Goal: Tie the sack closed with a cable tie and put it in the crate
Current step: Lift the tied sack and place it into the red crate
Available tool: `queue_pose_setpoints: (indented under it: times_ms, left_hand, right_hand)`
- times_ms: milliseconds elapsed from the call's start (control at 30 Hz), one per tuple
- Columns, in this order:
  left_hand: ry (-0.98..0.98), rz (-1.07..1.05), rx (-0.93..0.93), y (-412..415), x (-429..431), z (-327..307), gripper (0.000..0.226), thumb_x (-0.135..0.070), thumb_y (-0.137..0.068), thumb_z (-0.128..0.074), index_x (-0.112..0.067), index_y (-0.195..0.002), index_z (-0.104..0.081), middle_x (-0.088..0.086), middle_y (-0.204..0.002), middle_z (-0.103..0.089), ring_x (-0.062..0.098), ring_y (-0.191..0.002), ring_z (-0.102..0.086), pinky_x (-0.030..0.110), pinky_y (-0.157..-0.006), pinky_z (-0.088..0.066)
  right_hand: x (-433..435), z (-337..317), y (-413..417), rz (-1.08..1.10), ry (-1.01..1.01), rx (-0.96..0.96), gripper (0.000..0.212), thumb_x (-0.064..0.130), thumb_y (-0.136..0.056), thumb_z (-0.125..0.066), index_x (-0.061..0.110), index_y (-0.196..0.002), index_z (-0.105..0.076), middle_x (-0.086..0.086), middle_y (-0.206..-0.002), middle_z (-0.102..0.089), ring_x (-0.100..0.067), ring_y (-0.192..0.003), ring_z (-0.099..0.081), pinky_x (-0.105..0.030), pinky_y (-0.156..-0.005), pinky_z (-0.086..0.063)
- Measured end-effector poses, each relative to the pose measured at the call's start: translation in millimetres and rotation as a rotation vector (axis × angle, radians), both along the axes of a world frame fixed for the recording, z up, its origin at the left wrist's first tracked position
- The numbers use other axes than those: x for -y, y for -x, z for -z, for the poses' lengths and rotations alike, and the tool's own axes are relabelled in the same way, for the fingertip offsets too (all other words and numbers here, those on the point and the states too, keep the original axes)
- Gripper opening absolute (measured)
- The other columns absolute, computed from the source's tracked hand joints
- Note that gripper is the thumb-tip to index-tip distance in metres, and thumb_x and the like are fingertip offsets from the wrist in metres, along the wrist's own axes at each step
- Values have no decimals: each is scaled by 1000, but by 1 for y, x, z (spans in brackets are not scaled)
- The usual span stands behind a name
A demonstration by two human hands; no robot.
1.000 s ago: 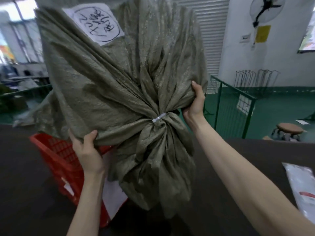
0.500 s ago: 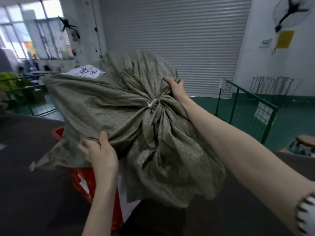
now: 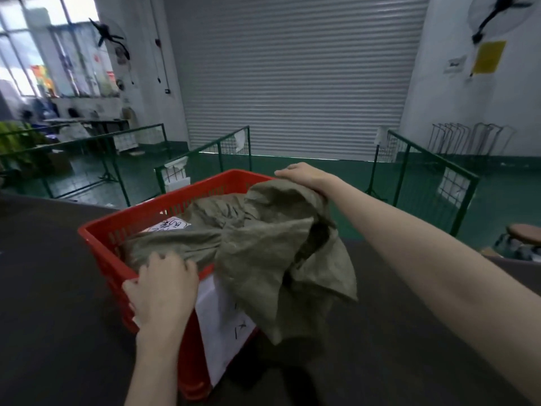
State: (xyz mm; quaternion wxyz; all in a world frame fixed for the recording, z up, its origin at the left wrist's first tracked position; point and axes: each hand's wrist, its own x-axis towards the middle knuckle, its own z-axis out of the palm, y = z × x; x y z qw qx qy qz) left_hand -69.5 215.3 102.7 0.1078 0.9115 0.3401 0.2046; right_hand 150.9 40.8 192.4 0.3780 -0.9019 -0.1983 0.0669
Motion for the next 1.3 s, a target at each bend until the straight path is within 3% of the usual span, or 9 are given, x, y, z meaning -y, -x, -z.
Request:
queue_pose_setpoints:
  times_ms: [133,300,567,700,867,933,1033,1167,1300]
  left_hand:
    - [-86,167,146,-12,12,9,30,-25,-88,-53,-7,-112,-57,17,-117,-55,37,-109,-53,50,-91,-37]
    - [134,452,327,-21,45,30,64,-32,-87,-55,-33,-145,-27,4,-149,-32,26,-136,-32,49,-109,-25]
    - [-162,642,-107,-47,86,96,105,-54,-76,-60,-35,-145,17,10,-152,34,37,-141,27,63,-114,-8]
    - [-245,605,-59,-63,90,110,123,-49,-55,-81,-30,-145,0,16,-156,10,43,-141,-4,67,-98,-35]
    - [-396,647,141,-78,74,78,81,-5,-54,-80,-24,-125,-47,17,-135,-40,37,-108,-50,46,-78,-52]
    - [-446,720,190,-81,60,51,68,3,-53,-77,-15,-113,-54,18,-124,-50,36,-101,-54,44,-76,-53]
    - [-564,821,179,-88,39,5,58,7,-53,-73,-10,-105,-56,16,-116,-53,36,-99,-51,44,-75,-52]
    - [-655,864,149,-105,10,-28,35,3,-70,-66,-11,-101,-57,11,-110,-55,32,-95,-49,44,-73,-49]
    - [-612,822,151,-124,-19,-24,26,6,-78,-58,-7,-101,-59,13,-111,-57,33,-95,-48,45,-74,-47]
  right_hand:
    - [17,7,5,-12,-28,-9,55,47,-89,-53,6,-126,-54,-10,-135,-53,-26,-119,-52,-41,-103,-42]
    - [38,46,11,-34,-113,-187,63,37,-89,-52,20,-144,-28,-4,-143,-41,-24,-124,-46,-41,-104,-40]
    - [39,140,44,-45,-396,-522,78,14,-72,-72,20,-138,-32,-5,-126,-57,-21,-107,-61,-39,-86,-55]
    - [34,141,56,-22,-473,-453,81,10,-65,-77,12,-132,-32,-8,-122,-57,-23,-110,-57,-39,-89,-52]
    - [42,119,79,-103,-566,-307,24,7,-91,-53,10,-115,-51,2,-92,-62,-1,-76,-62,-11,-55,-48]
    - [43,111,83,-126,-654,-345,19,-3,-91,-46,6,-102,-59,-2,-80,-65,-4,-64,-64,-15,-52,-50]
    - [43,104,77,-120,-761,-420,23,-4,-87,-49,9,-87,-69,-6,-90,-72,-20,-89,-67,-31,-85,-55]
    - [45,95,74,-99,-712,-408,19,3,-88,-52,11,-99,-66,-7,-99,-70,-19,-90,-66,-28,-75,-54]
    - [53,93,76,-57,-657,-380,21,3,-87,-53,9,-104,-65,-14,-107,-70,-27,-99,-66,-38,-88,-54]
